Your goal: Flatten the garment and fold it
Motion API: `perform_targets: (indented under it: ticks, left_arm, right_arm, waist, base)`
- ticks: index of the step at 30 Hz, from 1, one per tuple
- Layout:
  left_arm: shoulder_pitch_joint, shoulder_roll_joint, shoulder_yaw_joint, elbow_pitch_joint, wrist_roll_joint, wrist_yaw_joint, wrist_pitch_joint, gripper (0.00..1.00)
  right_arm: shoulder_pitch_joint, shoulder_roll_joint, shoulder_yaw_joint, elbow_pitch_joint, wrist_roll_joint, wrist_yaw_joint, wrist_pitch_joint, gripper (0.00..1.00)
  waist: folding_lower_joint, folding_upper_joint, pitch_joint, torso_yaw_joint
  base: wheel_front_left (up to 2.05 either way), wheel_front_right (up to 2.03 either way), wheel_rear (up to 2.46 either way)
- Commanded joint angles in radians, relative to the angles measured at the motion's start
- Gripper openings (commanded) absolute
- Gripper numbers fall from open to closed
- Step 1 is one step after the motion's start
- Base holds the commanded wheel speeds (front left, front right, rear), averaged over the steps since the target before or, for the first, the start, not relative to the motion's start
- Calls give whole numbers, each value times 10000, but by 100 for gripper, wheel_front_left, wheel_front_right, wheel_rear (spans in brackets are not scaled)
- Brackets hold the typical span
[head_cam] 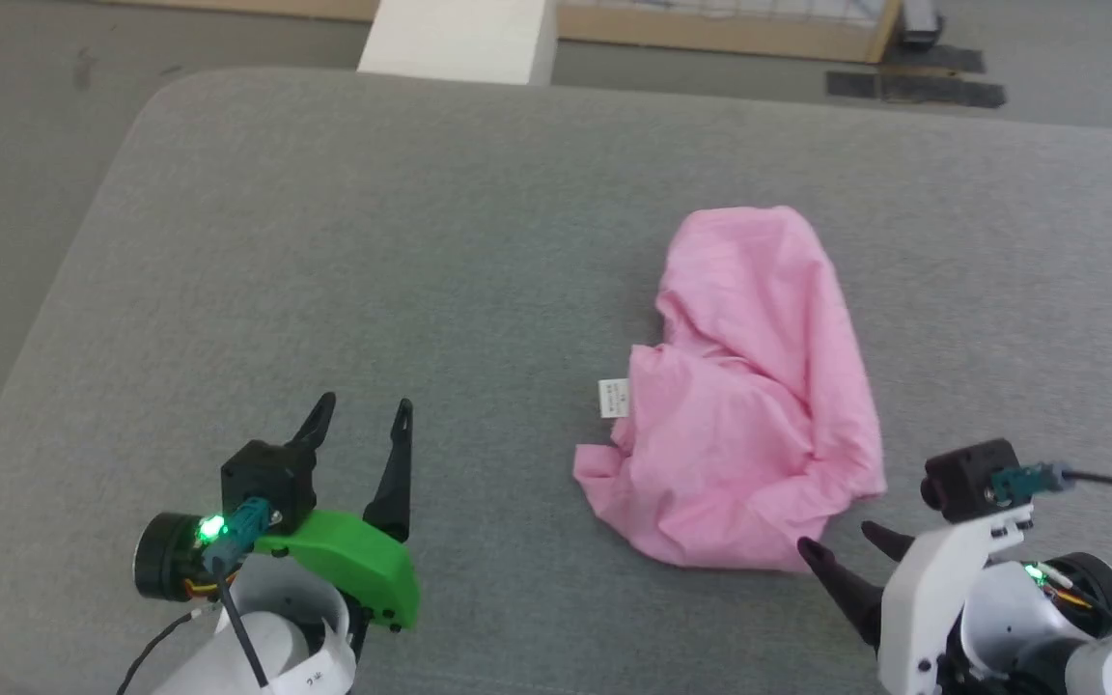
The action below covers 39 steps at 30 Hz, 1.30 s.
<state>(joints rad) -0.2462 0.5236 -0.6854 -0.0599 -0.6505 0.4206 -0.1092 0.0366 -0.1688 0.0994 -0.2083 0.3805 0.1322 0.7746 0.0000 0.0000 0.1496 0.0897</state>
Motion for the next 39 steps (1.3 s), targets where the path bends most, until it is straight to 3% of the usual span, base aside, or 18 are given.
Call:
perform_targets:
  ticks: [1,8,9,10,11,16,21,23,28,32,35,36,38,39]
  left_arm:
    - [-212,-87,-8,64,99,-33,-104,100]
    - [-469,-337,-114,339,164,-145,-298,100]
    - [-491,-360,-118,375,165,-150,-316,100]
    - [-508,-385,-125,416,164,-158,-339,100]
    - [-515,-399,-128,447,162,-162,-355,100]
    - [-402,-432,-102,647,61,-135,-418,100]
    - [-245,-388,-116,741,-71,-166,-366,100]
    - [-220,-370,-136,751,-112,-192,-322,100]
    - [-306,-434,-238,708,-162,-268,-189,100]
    - [-481,-559,-340,674,-129,-301,-119,100]
    - [-512,-637,-375,661,-125,-293,-146,100]
    - [-509,-647,-381,675,-124,-290,-164,100]
    - [-508,-657,-390,696,-124,-295,-193,100]
    - [-517,-658,-405,707,-119,-306,-198,100]
  right_arm:
    - [-268,205,-147,99,-55,-15,252,100]
    - [-1031,754,-711,776,-551,-15,613,100]
    - [-1068,781,-767,848,-596,-15,574,62]
    - [-1106,811,-841,917,-676,-15,499,15]
    - [-1127,820,-860,943,-755,-15,414,0]
    - [-1049,833,-1295,774,-1007,-15,-189,0]
    - [-821,163,-1249,29,-861,-15,-203,0]
    - [-789,-382,-1213,-344,-610,-15,94,0]
    - [-1066,-2686,-1134,-614,-150,-15,829,0]
    - [-1483,-4598,-719,81,-127,-15,662,0]
    - [-1820,-5213,-454,905,-120,-15,213,0]
    - [-1960,-5283,-336,1222,-144,-15,30,5]
    - [-2200,-5239,-158,1879,-210,-15,-327,61]
    - [-2301,-5223,-29,2242,-291,-15,-515,100]
  waist:
    - [0,0,404,482]
    - [0,0,928,1194]
    - [0,0,956,1240]
    - [0,0,979,1283]
    - [0,0,989,1299]
    - [0,0,793,1106]
    - [0,0,345,547]
    - [0,0,159,311]
    - [0,0,-98,-27]
    - [0,0,8,44]
    - [0,0,151,176]
    - [0,0,209,220]
    - [0,0,311,303]
    - [0,0,359,351]
  base:
    - [0,0,0]
    - [0,0,0]
    - [0,0,0]
    - [0,0,0]
    - [0,0,0]
    - [0,0,0]
    - [0,0,0]
    - [0,0,0]
    - [0,0,0]
    - [0,0,0]
    - [0,0,0]
    - [0,0,0]
    - [0,0,0]
    - [0,0,0]
